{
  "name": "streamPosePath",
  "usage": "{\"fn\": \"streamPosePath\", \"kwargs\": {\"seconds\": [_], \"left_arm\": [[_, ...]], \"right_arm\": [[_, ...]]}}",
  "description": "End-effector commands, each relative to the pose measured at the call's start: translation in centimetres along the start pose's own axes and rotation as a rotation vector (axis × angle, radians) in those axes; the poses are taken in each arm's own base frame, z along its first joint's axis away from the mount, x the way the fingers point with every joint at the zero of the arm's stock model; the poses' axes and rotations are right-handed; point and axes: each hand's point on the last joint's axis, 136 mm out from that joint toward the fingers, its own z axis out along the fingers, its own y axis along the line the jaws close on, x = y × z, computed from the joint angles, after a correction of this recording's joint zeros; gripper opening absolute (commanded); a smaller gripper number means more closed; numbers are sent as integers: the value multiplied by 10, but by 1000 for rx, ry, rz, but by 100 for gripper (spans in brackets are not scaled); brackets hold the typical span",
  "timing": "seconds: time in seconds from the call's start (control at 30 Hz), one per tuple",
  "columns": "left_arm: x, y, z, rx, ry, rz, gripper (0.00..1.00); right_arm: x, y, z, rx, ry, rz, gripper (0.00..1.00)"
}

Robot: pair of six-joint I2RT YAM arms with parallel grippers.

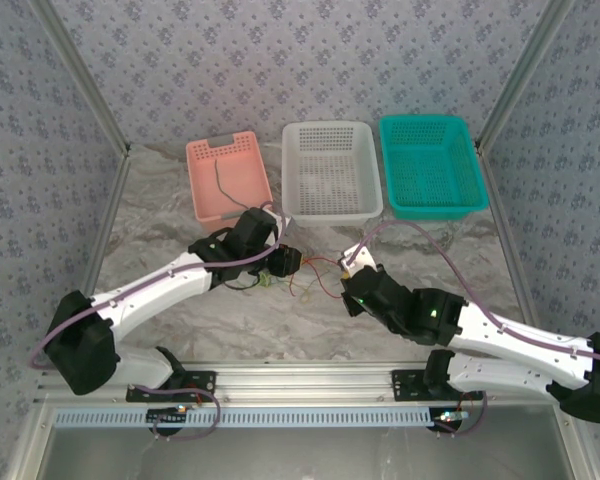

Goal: Untangle the cables
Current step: Straighten the cable.

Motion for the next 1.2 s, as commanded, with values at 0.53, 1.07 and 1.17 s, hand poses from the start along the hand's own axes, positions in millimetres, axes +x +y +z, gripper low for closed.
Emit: {"fn": "streamPosePath", "kwargs": {"seconds": [0.53,1.07,1.17], "left_arm": [[3,-7,-9,97,-11,58,39],[5,-8,-1,130,9,47,30],[5,-10,-3,139,8,47,26]], "right_arm": [[-7,1,1,-89,16,66,0],[-4,-1,5,-93,28,93,0],[-3,-2,5,-90,29,97,0]]}}
